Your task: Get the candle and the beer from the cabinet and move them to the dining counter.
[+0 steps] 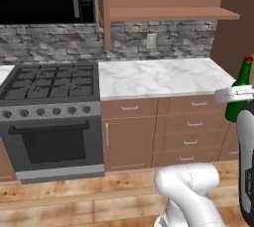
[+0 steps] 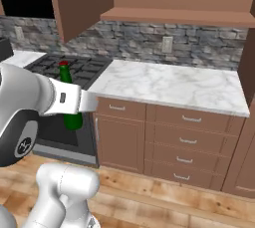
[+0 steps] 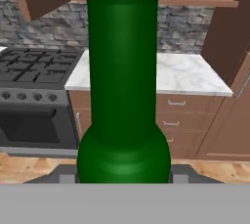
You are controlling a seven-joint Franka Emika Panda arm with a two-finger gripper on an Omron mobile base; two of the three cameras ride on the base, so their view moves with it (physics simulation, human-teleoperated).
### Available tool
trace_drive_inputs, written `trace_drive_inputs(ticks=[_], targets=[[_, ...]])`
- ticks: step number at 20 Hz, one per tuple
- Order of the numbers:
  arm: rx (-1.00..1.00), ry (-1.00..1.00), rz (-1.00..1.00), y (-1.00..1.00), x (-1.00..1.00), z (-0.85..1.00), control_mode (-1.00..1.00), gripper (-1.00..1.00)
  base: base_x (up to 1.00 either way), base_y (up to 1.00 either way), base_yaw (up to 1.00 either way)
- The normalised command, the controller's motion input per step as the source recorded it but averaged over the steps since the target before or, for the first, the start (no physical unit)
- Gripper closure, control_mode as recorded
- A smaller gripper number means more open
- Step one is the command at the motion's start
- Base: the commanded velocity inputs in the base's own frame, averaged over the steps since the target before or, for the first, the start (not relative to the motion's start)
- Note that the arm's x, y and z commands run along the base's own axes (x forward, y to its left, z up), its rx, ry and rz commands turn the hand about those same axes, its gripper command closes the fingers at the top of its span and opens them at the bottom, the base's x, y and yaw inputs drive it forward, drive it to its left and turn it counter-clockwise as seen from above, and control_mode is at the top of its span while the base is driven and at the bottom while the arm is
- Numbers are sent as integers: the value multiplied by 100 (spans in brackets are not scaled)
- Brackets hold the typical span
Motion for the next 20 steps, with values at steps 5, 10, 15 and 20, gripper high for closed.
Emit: trace_drive_inputs(ticks=[5, 10, 15, 20], targets=[[0, 0, 0, 0, 0, 0, 100, 100, -100, 14, 27], [0, 0, 0, 0, 0, 0, 100, 100, -94, 37, 74], [0, 0, 0, 0, 0, 0, 100, 100, -46, 44, 96], [0, 0, 0, 0, 0, 0, 100, 100, -25, 42, 99]])
